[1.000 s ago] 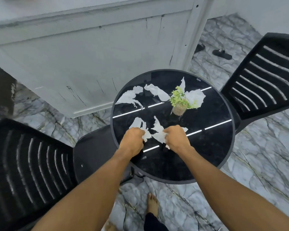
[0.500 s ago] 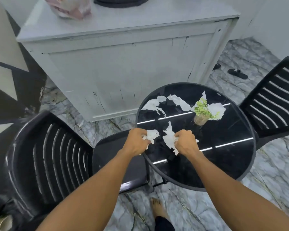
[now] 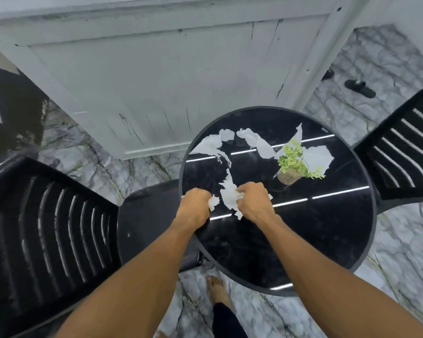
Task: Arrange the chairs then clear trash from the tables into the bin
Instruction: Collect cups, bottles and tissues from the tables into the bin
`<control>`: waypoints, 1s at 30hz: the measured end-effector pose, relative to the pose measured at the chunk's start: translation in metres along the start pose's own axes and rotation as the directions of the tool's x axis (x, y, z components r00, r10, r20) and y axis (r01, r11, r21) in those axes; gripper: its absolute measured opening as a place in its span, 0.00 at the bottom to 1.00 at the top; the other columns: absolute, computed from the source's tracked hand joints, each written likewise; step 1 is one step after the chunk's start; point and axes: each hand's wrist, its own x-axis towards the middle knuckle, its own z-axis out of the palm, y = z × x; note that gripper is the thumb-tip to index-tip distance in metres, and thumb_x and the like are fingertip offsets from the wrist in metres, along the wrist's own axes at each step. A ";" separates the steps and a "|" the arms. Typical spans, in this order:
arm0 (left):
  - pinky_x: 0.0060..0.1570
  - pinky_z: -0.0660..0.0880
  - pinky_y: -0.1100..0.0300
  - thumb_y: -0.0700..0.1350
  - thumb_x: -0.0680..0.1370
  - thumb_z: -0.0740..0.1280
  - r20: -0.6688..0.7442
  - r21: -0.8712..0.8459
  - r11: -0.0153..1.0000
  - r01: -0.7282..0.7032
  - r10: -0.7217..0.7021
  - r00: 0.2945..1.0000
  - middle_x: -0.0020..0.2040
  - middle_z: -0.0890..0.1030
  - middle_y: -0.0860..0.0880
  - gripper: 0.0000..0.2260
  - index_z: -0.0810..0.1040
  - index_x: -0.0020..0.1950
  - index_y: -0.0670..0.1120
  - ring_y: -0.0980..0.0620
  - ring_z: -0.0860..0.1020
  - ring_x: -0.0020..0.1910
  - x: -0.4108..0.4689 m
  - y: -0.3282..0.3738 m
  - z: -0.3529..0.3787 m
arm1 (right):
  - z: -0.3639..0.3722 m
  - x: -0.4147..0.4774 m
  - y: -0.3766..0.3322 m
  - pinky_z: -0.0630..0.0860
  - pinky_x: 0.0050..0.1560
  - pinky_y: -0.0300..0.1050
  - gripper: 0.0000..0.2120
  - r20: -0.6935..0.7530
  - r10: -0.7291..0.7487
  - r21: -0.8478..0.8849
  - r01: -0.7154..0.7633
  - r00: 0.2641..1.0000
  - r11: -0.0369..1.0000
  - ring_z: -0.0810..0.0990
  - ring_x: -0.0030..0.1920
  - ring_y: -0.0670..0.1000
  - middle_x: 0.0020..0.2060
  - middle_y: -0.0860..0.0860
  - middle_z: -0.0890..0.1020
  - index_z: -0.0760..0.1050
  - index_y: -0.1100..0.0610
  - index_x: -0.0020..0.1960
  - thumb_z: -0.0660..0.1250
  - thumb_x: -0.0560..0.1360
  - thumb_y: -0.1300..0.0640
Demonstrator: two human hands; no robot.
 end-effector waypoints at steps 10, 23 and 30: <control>0.23 0.69 0.63 0.31 0.70 0.64 -0.334 -0.520 0.840 0.154 -0.366 0.869 0.27 0.74 0.55 0.14 0.72 0.28 0.46 0.56 0.72 0.27 -0.073 -0.091 -0.114 | 0.015 -0.008 -0.157 0.65 0.48 0.29 0.16 0.028 -0.370 0.039 0.369 0.929 0.929 0.79 0.58 0.54 0.54 0.53 0.84 0.82 0.57 0.57 0.67 0.70 0.66; 0.26 0.67 0.59 0.36 0.71 0.69 -0.565 -0.651 0.689 0.319 -0.721 0.401 0.30 0.78 0.41 0.10 0.75 0.30 0.41 0.54 0.67 0.27 -0.378 -0.299 -0.190 | 0.181 -0.210 -0.438 0.75 0.60 0.44 0.17 0.257 -0.839 0.025 0.864 0.480 0.503 0.81 0.58 0.55 0.56 0.54 0.84 0.82 0.57 0.59 0.71 0.71 0.63; 0.26 0.68 0.65 0.37 0.70 0.70 -0.525 -0.662 0.615 0.429 -0.789 0.320 0.29 0.79 0.49 0.10 0.75 0.30 0.44 0.58 0.72 0.27 -0.510 -0.384 -0.164 | 0.285 -0.314 -0.511 0.78 0.57 0.45 0.18 0.395 -0.858 0.027 0.930 0.327 0.367 0.81 0.56 0.54 0.54 0.54 0.84 0.81 0.57 0.59 0.72 0.69 0.61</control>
